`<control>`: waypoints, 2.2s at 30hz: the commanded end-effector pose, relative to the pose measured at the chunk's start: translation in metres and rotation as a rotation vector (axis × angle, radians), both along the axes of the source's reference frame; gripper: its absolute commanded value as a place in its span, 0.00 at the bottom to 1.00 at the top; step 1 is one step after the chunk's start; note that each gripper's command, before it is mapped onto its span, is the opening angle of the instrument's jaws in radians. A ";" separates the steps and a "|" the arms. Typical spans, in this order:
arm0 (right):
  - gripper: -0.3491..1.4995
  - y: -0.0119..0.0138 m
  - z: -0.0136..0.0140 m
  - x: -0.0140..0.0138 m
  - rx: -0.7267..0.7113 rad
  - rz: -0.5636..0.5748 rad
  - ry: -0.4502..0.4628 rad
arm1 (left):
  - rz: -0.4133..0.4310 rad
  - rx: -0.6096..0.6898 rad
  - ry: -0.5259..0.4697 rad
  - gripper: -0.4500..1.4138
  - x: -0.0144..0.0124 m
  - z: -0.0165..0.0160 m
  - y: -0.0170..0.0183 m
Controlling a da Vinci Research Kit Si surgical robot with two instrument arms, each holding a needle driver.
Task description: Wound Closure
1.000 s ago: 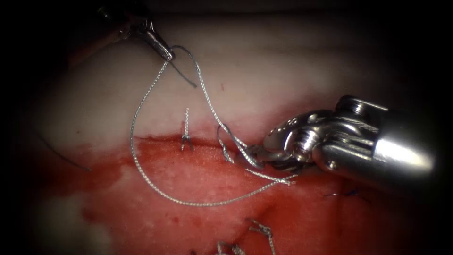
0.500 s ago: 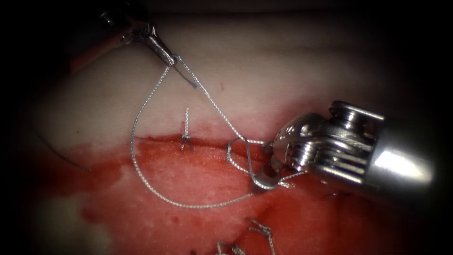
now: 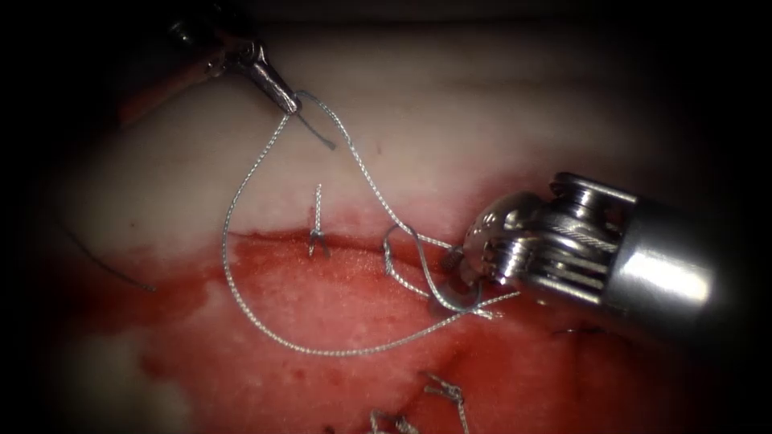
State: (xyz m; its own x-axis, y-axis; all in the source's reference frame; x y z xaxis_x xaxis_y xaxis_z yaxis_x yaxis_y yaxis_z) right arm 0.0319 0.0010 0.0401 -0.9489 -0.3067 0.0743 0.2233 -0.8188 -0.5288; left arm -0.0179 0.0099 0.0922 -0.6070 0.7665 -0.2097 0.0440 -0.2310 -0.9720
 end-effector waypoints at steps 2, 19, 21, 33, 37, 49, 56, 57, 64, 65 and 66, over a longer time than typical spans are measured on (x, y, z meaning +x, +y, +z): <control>0.34 0.0011 -0.0002 0.0008 0.030 0.015 0.010 | -0.005 -0.008 -0.004 0.00 0.0000 -0.0011 0.0014; 0.00 -0.0005 0.0003 0.0013 0.124 0.094 -0.013 | 0.007 -0.014 0.010 0.00 0.0001 -0.0011 0.0012; 0.00 -0.0005 0.0005 0.0012 0.143 0.110 -0.023 | 0.008 -0.014 0.010 0.00 0.0001 -0.0012 0.0012; 0.00 0.0037 -0.0021 0.0007 0.069 0.281 0.040 | 0.159 -0.074 0.206 0.00 0.0011 -0.0006 -0.0007; 0.00 0.0061 -0.0029 0.0007 0.008 0.348 0.091 | 0.329 -0.184 0.407 0.00 0.0034 0.0000 -0.0039; 0.00 0.0097 0.0002 0.0007 -0.261 0.521 0.185 | 0.629 -0.484 0.524 0.00 0.0099 -0.0029 -0.0092; 0.00 0.0099 0.0024 0.0011 -0.341 0.615 0.193 | 0.681 -0.531 0.501 0.00 0.0087 -0.0033 -0.0106; 0.00 0.0099 0.0028 0.0012 -0.349 0.625 0.189 | 0.682 -0.531 0.509 0.00 0.0086 -0.0035 -0.0106; 0.00 0.0097 0.0041 0.0015 -0.385 0.654 0.198 | 0.678 -0.529 0.521 0.00 0.0077 -0.0051 -0.0110; 0.00 0.0097 0.0041 0.0015 -0.385 0.654 0.198 | 0.678 -0.529 0.521 0.00 0.0077 -0.0051 -0.0110; 0.00 0.0097 0.0041 0.0015 -0.385 0.654 0.198 | 0.678 -0.529 0.521 0.00 0.0077 -0.0051 -0.0110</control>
State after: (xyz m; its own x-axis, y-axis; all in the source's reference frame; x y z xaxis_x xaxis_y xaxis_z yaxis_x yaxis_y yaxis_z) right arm 0.0328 0.0094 0.0453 -0.5479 -0.7176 0.4299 0.6545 -0.6878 -0.3139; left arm -0.0101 -0.0025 0.0879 -0.9944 0.1054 -0.0029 -0.0740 -0.7173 -0.6928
